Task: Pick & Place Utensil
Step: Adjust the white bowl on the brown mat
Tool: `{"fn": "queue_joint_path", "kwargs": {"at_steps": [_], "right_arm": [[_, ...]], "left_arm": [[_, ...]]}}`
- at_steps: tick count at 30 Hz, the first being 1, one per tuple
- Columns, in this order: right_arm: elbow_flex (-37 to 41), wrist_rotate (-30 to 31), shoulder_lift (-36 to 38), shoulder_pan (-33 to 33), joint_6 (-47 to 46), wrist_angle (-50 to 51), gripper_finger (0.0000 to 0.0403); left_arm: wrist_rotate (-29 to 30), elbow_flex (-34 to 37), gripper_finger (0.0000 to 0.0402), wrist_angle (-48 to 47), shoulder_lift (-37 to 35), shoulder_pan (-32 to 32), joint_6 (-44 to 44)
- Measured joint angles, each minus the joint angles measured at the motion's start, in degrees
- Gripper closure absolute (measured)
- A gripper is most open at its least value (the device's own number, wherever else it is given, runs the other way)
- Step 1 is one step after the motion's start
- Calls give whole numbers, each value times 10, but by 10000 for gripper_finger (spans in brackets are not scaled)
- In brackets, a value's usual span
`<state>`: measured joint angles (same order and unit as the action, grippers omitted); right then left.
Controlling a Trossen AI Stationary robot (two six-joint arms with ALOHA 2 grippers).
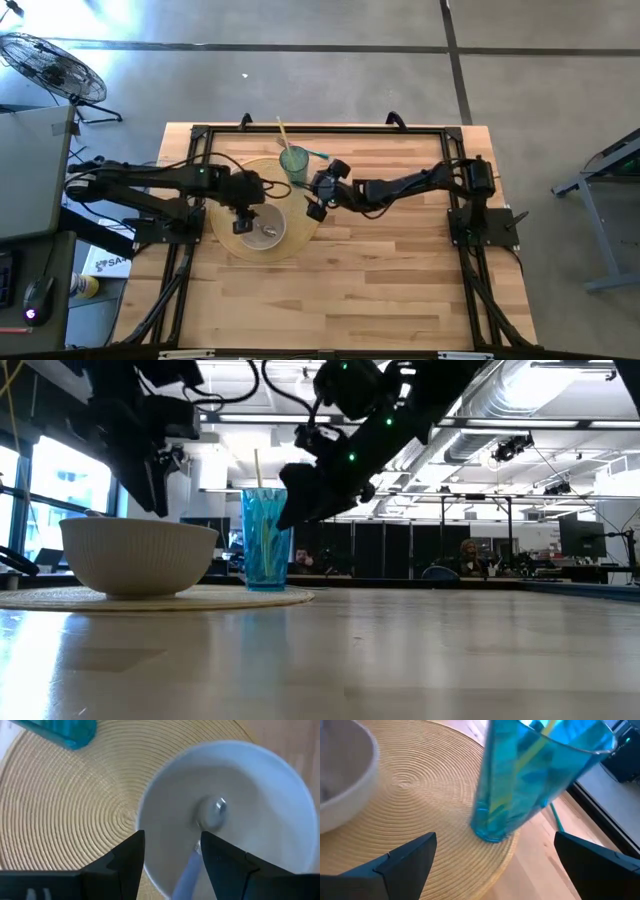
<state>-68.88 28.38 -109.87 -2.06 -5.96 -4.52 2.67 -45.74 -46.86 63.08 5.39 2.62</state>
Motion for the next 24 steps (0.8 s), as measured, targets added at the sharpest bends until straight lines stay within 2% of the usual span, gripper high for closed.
{"fn": "queue_joint_path", "kwargs": {"at_steps": [6, 11, 14, 21, 24], "right_arm": [[0, 28, 1, 22, 0, -5, 4], [0, 30, 1, 25, 0, -9, 4], [0, 30, 1, 25, 0, -9, 4], [0, 30, 1, 25, 0, -8, 4], [0, 30, 1, 25, 0, -8, 4]], "left_arm": [[-7, 0, 213, 15, 40, 56, 6], [-56, 0, 213, 14, 50, 98, -20], [-85, 0, 213, 8, 59, 100, -46], [-60, 5, 214, 7, 87, 100, -55], [-48, 14, 230, 4, 95, 100, -54]]}}
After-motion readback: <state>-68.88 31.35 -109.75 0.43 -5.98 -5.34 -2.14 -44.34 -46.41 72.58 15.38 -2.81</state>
